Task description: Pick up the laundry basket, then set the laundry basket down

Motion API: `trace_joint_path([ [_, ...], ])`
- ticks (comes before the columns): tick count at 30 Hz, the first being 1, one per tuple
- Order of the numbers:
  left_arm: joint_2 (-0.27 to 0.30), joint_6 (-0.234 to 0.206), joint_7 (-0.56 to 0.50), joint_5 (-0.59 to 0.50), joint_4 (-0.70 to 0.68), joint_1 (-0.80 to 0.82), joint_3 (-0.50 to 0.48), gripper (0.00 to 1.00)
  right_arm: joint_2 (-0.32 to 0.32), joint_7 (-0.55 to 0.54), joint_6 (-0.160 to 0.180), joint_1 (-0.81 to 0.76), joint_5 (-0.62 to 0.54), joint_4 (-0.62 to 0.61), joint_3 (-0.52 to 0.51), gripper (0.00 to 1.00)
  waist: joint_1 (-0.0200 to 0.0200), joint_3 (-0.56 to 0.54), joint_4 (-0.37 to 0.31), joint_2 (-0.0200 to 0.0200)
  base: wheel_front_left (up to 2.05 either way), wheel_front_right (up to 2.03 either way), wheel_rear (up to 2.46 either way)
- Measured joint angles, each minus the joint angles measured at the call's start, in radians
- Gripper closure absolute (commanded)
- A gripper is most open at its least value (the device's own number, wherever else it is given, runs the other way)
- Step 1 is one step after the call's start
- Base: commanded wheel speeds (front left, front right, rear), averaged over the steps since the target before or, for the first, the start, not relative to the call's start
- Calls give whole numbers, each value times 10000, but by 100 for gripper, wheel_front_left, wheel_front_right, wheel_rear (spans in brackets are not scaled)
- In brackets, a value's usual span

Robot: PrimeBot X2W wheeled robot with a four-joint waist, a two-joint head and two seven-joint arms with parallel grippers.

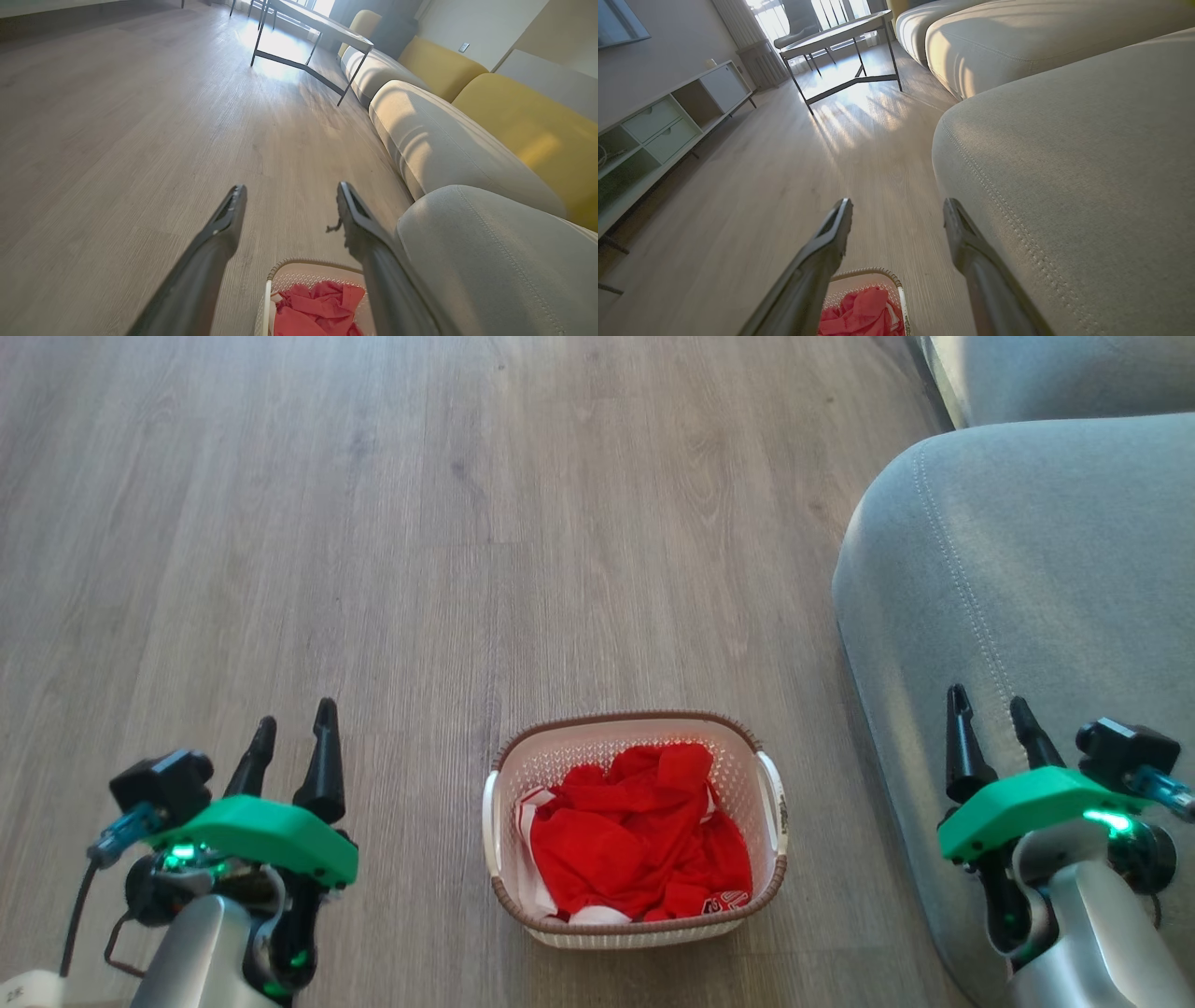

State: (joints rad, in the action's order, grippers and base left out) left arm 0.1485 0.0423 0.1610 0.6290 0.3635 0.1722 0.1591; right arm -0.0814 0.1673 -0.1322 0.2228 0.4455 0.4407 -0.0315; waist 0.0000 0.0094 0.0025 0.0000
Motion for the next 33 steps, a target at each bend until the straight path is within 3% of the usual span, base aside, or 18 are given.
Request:
trace_joint_path([
  [27, 303, -341, 623, -2481, 213, 442, 874, 0, -512, 805, 0, 801, -2011, 681, 1256, 0, 0, 3, 11, 0, 0, 0, 0],
  [33, 328, -343, 688, -2529, 313, 559, 880, 0, -518, 825, 0, 807, -1983, 842, 1323, 0, 0, -10, 25, 0, 0, 0, 0],
])
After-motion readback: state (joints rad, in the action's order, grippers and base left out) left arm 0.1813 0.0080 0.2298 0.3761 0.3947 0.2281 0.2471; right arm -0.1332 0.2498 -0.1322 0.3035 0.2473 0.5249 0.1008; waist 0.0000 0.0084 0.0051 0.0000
